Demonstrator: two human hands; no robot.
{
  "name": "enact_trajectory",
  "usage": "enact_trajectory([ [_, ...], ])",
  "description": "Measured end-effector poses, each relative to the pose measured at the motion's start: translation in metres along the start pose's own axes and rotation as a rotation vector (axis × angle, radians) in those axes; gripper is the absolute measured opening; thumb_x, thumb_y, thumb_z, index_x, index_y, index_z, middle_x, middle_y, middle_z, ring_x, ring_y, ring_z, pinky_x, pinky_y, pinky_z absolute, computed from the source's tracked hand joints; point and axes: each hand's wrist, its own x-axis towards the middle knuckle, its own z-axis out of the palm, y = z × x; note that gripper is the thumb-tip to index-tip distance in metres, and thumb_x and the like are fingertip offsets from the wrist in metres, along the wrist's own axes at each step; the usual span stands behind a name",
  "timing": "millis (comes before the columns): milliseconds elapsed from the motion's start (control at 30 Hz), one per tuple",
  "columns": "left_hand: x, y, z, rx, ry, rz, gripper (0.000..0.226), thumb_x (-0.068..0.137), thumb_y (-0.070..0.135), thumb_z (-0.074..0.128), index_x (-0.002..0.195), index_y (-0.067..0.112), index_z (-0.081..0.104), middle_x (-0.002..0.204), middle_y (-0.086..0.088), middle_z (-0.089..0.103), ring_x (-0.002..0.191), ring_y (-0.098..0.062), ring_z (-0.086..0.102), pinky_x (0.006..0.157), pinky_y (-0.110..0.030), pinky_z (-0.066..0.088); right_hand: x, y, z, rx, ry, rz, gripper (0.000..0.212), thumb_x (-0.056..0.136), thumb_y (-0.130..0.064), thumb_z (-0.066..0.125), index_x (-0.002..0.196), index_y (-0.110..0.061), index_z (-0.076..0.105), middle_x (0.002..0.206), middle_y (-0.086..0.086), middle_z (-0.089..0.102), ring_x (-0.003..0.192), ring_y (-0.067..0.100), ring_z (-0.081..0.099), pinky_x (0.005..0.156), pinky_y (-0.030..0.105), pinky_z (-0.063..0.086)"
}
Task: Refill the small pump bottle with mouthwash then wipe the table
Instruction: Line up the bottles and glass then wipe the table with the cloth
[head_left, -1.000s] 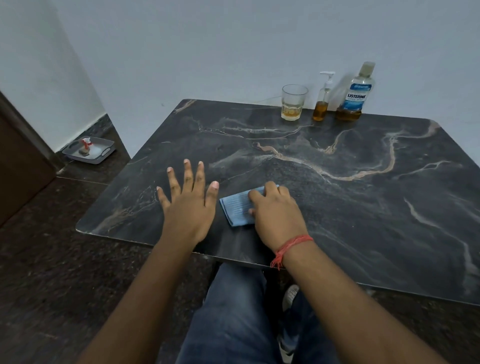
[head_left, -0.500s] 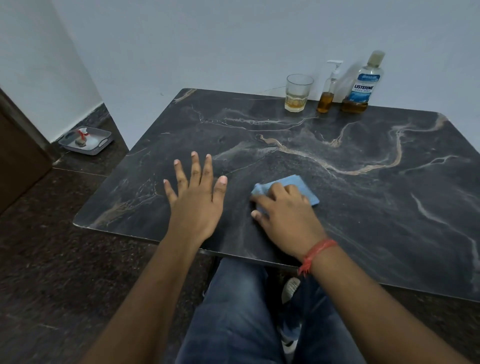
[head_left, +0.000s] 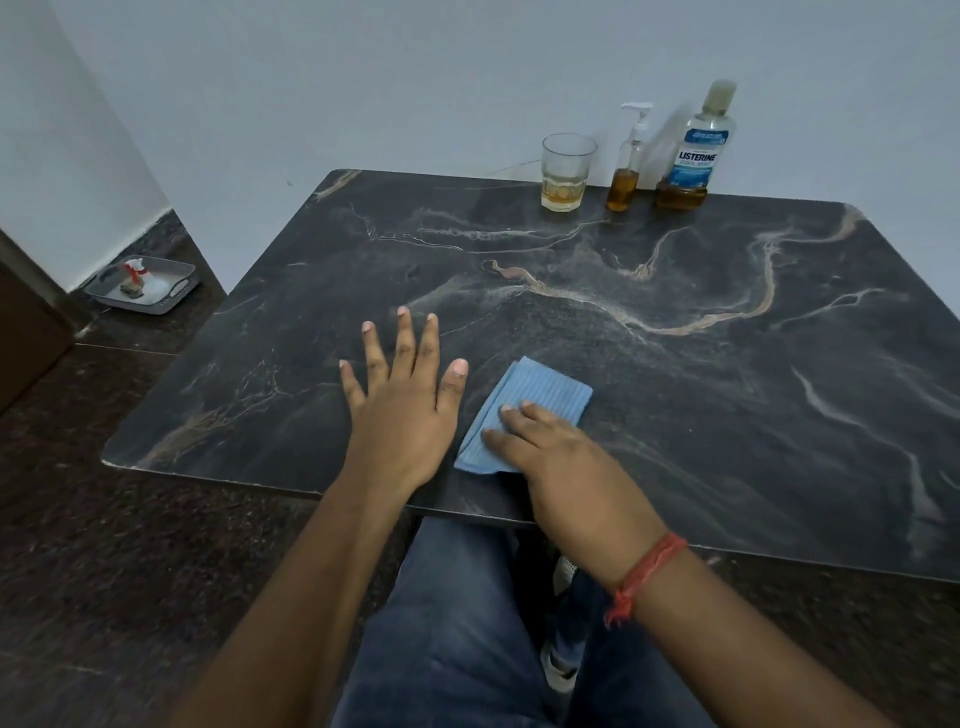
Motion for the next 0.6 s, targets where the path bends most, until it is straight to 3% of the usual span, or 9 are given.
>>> enact_trajectory([
  [133,0.004,0.008,0.001,0.027,-0.006,0.037,0.078,0.090,0.066,-0.007,0.160,0.032,-0.007,0.168,0.005,-0.017,0.151,-0.027,-0.026,0.120,-0.060,-0.011,-0.004,0.040,-0.020,0.054,-0.005,0.176,0.059,0.090,0.003,0.041,0.144,-0.019,0.049,0.156,0.008,0.038,0.147,0.025,0.029,0.121,0.029,0.009],
  [200,0.004,0.012,0.001,0.033,-0.007,0.048,0.078,0.090,0.067,-0.007,0.160,0.032,-0.007,0.168,0.005,-0.017,0.151,-0.027,-0.026,0.120,-0.060,-0.011,-0.007,0.038,-0.023,0.020,0.016,0.225,0.058,0.092,0.001,0.041,0.146,-0.018,0.046,0.157,0.009,0.035,0.148,0.027,0.026,0.122,0.032,0.008],
  [333,0.003,0.020,0.005,0.031,-0.026,0.069,0.077,0.091,0.067,-0.006,0.160,0.032,-0.007,0.167,0.005,-0.018,0.151,-0.026,-0.028,0.120,-0.060,-0.012,-0.027,0.018,-0.010,0.035,-0.055,0.058,0.060,0.084,-0.003,0.040,0.141,-0.015,0.053,0.151,0.013,0.045,0.142,0.030,0.037,0.118,0.038,0.013],
  [467,0.004,0.025,0.007,0.034,-0.044,0.081,0.076,0.091,0.066,-0.006,0.160,0.032,-0.008,0.167,0.006,-0.019,0.150,-0.026,-0.028,0.120,-0.059,-0.013,-0.027,0.049,-0.030,0.085,-0.021,0.226,0.059,0.091,0.002,0.047,0.147,-0.018,0.046,0.158,0.008,0.034,0.149,0.025,0.026,0.120,0.027,0.005],
  [533,0.005,0.027,0.008,0.035,-0.045,0.080,0.076,0.091,0.066,-0.006,0.159,0.033,-0.009,0.167,0.006,-0.019,0.150,-0.026,-0.029,0.120,-0.059,-0.012,-0.031,0.041,-0.031,0.021,-0.039,0.227,0.052,0.095,-0.016,0.057,0.146,-0.014,0.047,0.156,0.014,0.037,0.147,0.031,0.029,0.120,0.034,0.011],
  [600,0.005,0.029,0.009,0.028,-0.053,0.081,0.076,0.091,0.066,-0.005,0.159,0.033,-0.009,0.167,0.007,-0.020,0.150,-0.025,-0.029,0.120,-0.059,-0.013,-0.038,0.028,-0.032,-0.012,-0.099,0.141,0.059,0.093,-0.043,0.055,0.144,-0.013,0.049,0.153,0.015,0.041,0.145,0.032,0.033,0.118,0.035,0.015],
])
